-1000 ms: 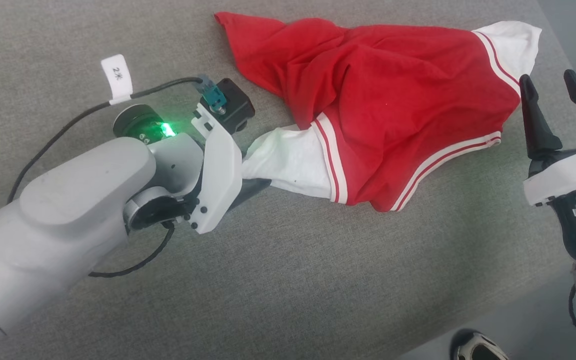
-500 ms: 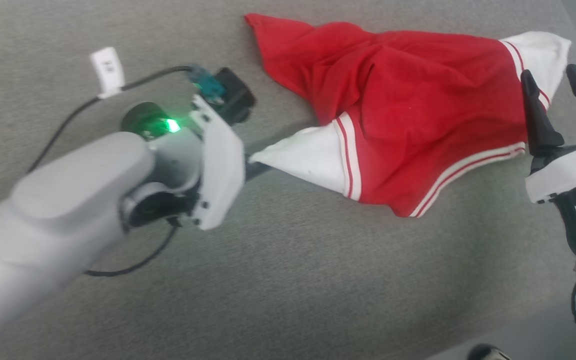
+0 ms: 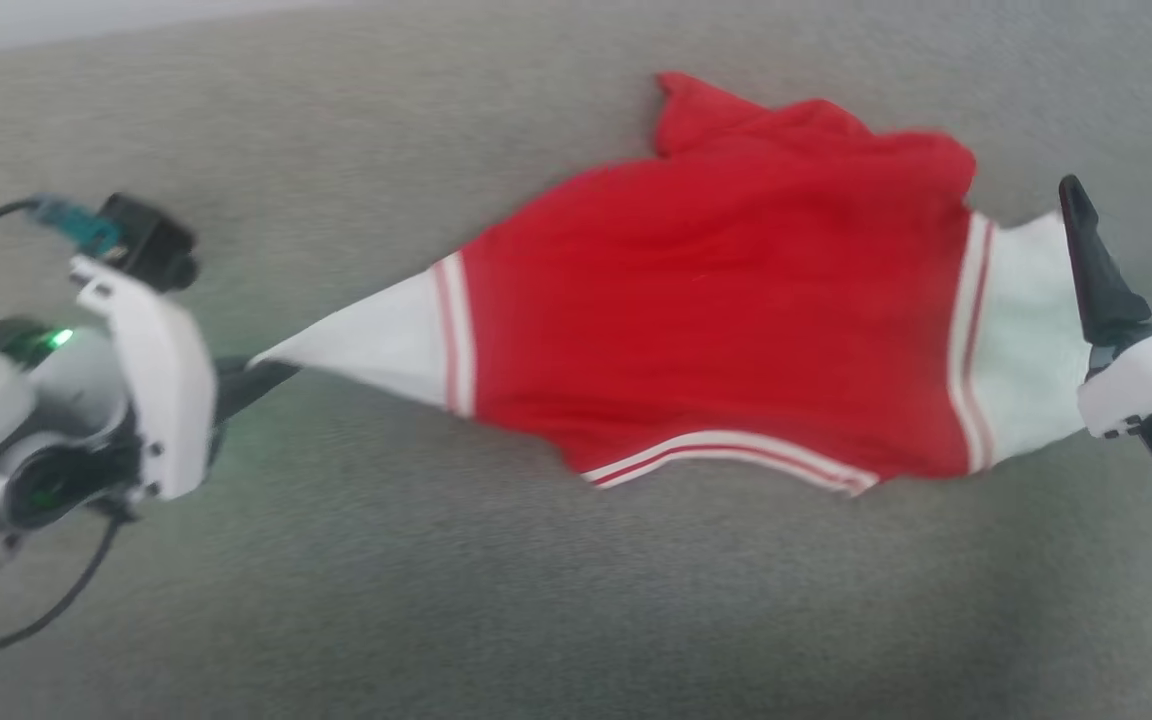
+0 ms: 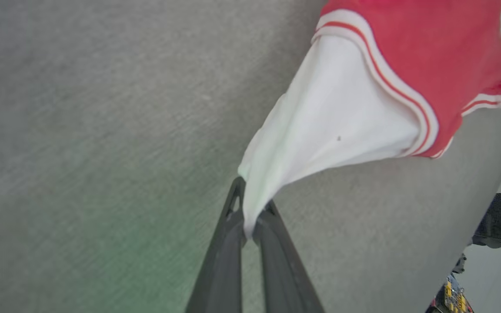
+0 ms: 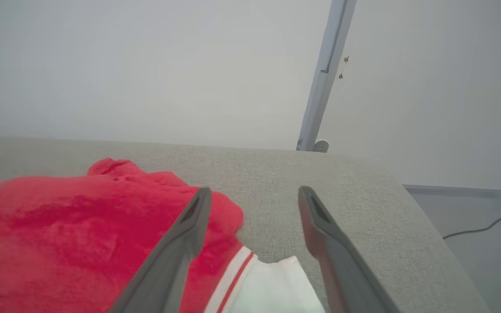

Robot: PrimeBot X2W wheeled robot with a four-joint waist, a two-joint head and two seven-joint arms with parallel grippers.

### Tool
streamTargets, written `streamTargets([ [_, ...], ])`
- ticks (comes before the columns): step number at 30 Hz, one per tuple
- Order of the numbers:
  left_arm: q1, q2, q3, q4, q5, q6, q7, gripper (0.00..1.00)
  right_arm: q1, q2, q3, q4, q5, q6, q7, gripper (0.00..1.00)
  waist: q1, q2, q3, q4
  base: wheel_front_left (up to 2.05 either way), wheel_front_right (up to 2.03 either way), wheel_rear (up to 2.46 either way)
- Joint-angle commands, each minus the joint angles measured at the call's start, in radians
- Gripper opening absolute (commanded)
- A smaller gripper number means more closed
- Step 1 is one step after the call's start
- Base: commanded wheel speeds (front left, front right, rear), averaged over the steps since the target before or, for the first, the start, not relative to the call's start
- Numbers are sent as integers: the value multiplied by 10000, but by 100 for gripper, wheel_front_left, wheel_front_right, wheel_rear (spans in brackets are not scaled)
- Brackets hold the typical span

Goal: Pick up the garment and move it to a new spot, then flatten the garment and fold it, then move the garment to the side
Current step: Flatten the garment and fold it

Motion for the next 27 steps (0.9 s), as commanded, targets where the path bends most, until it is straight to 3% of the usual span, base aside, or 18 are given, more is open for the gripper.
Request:
streamTargets([
  [1, 115, 5, 7, 27, -60, -15, 8, 0, 53, -17, 4, -70, -4, -13, 48, 100, 0, 0, -265, 341, 0, 0, 0],
  [5, 492, 352, 7, 438, -59, -15, 197, 0, 83, -159, 181, -222, 10, -13, 317, 100, 0, 0, -447, 642, 0, 0, 0],
  [11, 787, 264, 2, 996, 366, -15, -123, 3, 199, -342, 498, -305, 97, -13, 559, 100, 0, 0, -727, 849, 0, 0, 0],
  [12, 824, 239, 2, 1099, 478, -15, -283, 20, 223, -380, 554, -313, 121, -13, 599, 100, 0, 0, -783, 868, 0, 0, 0],
  [13, 858, 207, 7, 1226, 573, -15, -482, 57, 241, -429, 627, -321, 138, -13, 637, 100, 0, 0, -841, 884, 0, 0, 0],
  [14, 941, 167, 13, 1361, 581, -15, -670, 86, 269, -501, 720, -327, 158, -13, 674, 100, 0, 0, -914, 900, 0, 0, 0],
  [15, 1005, 159, 12, 1449, 762, -15, -884, 100, 298, -581, 829, -344, 186, -13, 739, 100, 0, 0, -981, 910, 0, 0, 0],
  [20, 1542, 132, 157, 1747, 1116, 179, -2390, 100, 574, -1190, 1340, -542, 371, -13, 1125, 100, 0, 0, -1277, 1007, 0, 0, 0],
  [27, 2647, 99, 656, 1230, 1235, 956, -5213, 100, 1175, -2949, 2523, -1358, 1143, -14, 2024, 100, 0, 0, -1429, 1236, 0, 0, 0],
])
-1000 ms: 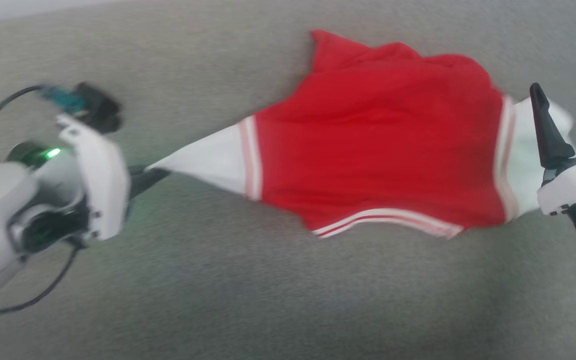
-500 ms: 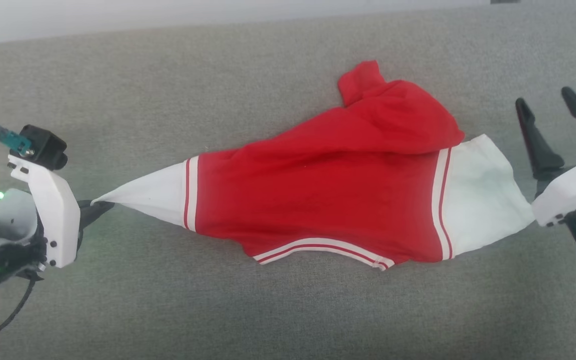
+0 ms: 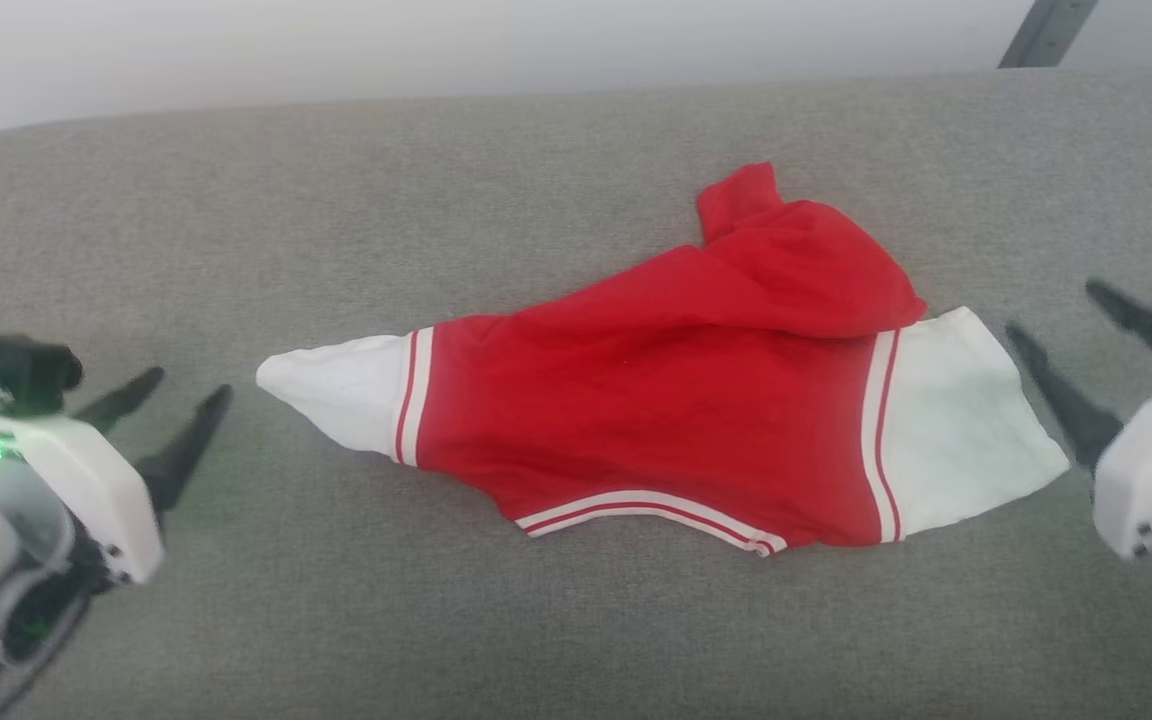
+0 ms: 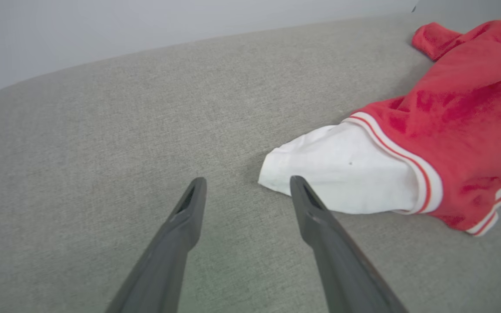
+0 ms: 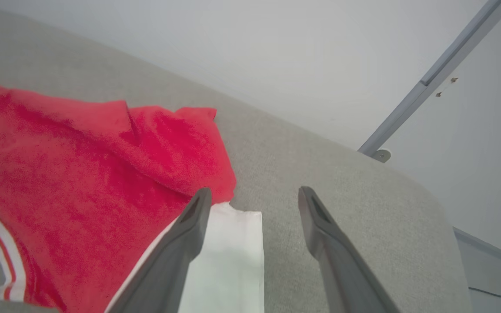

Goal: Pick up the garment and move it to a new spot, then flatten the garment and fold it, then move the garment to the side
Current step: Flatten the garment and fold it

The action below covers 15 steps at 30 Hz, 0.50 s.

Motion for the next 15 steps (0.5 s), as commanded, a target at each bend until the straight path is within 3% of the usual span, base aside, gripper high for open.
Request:
streamTargets([
  [1, 419, -118, 170, -292, -23, 264, -486, 100, 278, -589, 439, -327, 365, -14, 320, 100, 0, 0, -5, 103, 0, 0, 0],
  [5, 1078, -435, 1238, -1100, 205, 987, -895, 100, 634, -2477, 1769, -1216, 1591, -14, 1371, 100, 0, 0, 116, 283, 0, 0, 0],
  [9, 2554, -1309, 3887, -2077, 1550, 1525, -896, 100, 738, -4062, 2705, -2009, 2953, -14, 2448, 100, 0, 0, 363, 553, 0, 0, 0],
  [12, 3764, -2254, 5908, -2828, 2865, 1671, -903, 100, 541, -4889, 3278, -2477, 3647, -14, 3133, 100, 0, 0, 583, 769, 0, 0, 0],
  [15, 5043, -3315, 7489, -3392, 4149, 1452, -903, 100, 190, -5419, 3816, -2827, 3992, -14, 3571, 100, 0, 0, 811, 1010, 0, 0, 0],
])
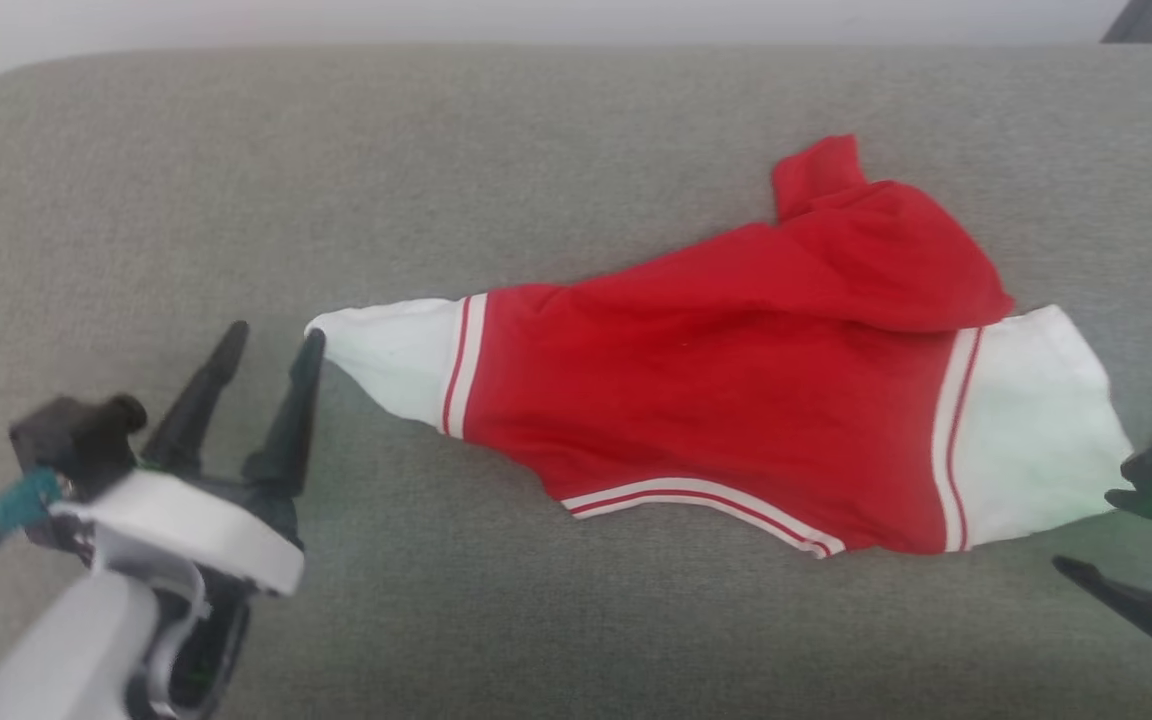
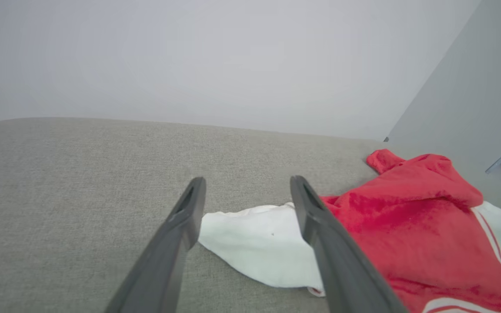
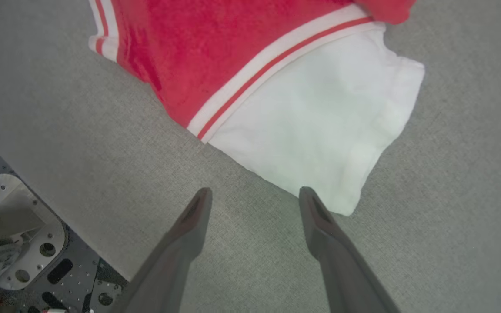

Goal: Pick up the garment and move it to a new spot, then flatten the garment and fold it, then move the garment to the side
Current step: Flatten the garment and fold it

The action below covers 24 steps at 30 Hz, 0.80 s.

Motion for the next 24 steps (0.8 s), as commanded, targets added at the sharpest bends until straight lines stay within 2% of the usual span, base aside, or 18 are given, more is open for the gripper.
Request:
streamTargets([
  [1, 669, -607, 794, -269, 717, -222, -40, 100, -359, -194, 308, -172, 45, -14, 111, 100, 0, -1, 285, 297, 0, 0, 0],
  [2, 948, -958, 1244, -385, 1027, -372, -41, 100, -496, -262, 477, -177, 16, -14, 146, 100, 0, -1, 365, 376, 0, 0, 0],
  [3, 948, -958, 1244, -385, 1027, -372, -41, 100, -496, -262, 477, -177, 16, -14, 146, 100, 0, -1, 365, 376, 0, 0, 0],
  [7, 1723, -2179, 2617, -482, 1953, -1084, -42, 100, -971, -417, 1359, 7, -192, -14, 235, 100, 0, -1, 639, 699, 0, 0, 0],
  [10, 1909, -2809, 3269, -374, 2520, -1647, -42, 100, -1251, -452, 2050, 296, -257, -14, 291, 100, 0, -1, 846, 879, 0, 0, 0],
  [13, 1916, -3185, 3644, -181, 3043, -1981, -43, 100, -1601, -453, 2613, 723, -416, -14, 151, 100, 0, -1, 987, 965, 0, 0, 0],
  [16, 1737, -3380, 3914, -78, 3381, -2198, -43, 100, -1934, -190, 2843, 1400, -561, -29, -184, 100, 0, -1, 1089, 947, 0, 0, 0],
  [17, 1669, -3416, 3953, -56, 3480, -2232, -43, 100, -2027, -116, 2955, 1547, -574, -30, -267, 80, 0, -1, 1113, 929, 0, 0, 0],
  [18, 1601, -3407, 3964, -28, 3578, -2288, -43, 100, -2117, 3, 3058, 1683, -486, -34, -371, 50, 0, -1, 1128, 899, 0, 0, 0],
  [19, 1533, -3369, 3942, -3, 3628, -2309, -43, 100, -2195, 115, 3191, 1790, -424, -34, -436, 9, 0, -1, 1137, 861, 0, 0, 0],
  [20, 1454, -3281, 3897, 35, 3669, -2343, -43, 100, -2288, 187, 3318, 1874, -409, -30, -479, 0, 0, -1, 1148, 829, 0, 0, 0],
  [24, 932, -2670, 3407, 140, 3855, -2384, -40, 100, -2644, 419, 3762, 2198, -357, -18, -761, 0, 0, -1, 1139, 637, 0, 0, 0],
])
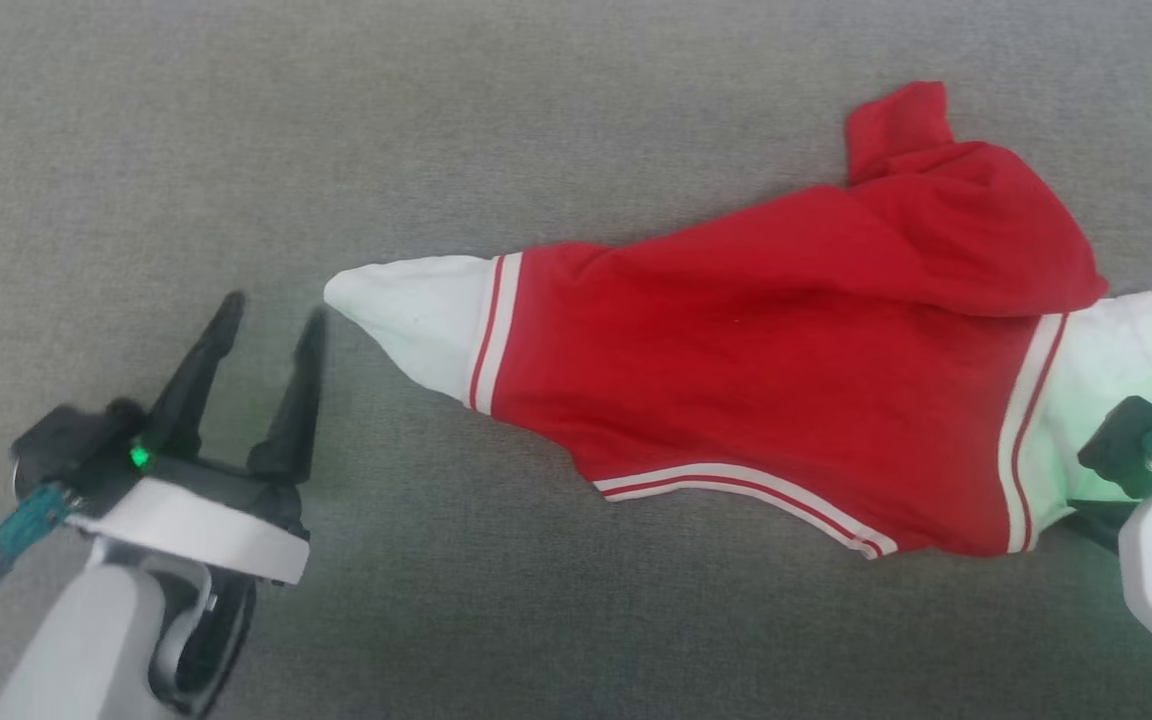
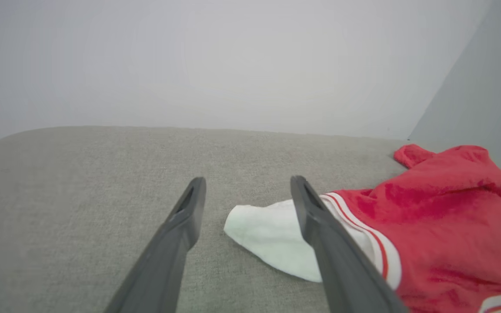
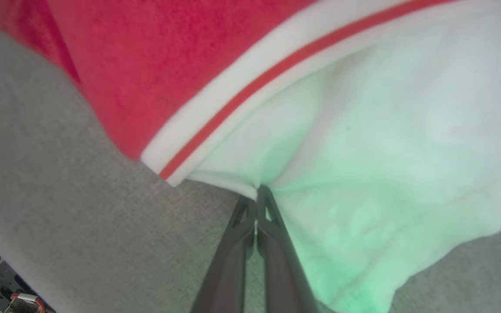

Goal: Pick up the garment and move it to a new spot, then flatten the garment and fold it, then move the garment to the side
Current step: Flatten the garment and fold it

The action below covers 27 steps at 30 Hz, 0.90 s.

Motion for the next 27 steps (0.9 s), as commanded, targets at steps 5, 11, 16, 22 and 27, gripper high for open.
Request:
streamTargets([
  [5, -1278, 2164, -2165, -320, -210, -23, 1128, 100, -321, 329, 529, 500, 158, -26, -346, 0, 0, -1, -12, -254, 0, 0, 0],
  [11, -3361, 5303, -6054, -1708, -1978, -23, 3923, 100, -961, 593, 889, 778, 168, -38, -617, 0, 0, -1, 139, -543, 0, 0, 0],
  [16, -5393, 6495, -8523, -2527, -3162, -26, 5578, 100, -1396, 845, 1286, 1040, 231, -62, -781, 0, 0, -1, 322, -769, 0, 0, 0],
  [22, -7392, 6089, -10475, -1351, -3760, -27, 4874, 100, -1792, 1027, 1786, 1334, 428, -79, -920, 0, 0, -1, 588, -962, 0, 0, 0],
  [27, -8003, 5767, -11072, -676, -3836, -27, 4524, 100, -2071, 1121, 1989, 1380, 489, -95, -930, 0, 0, -1, 745, -1050, 0, 0, 0],
])
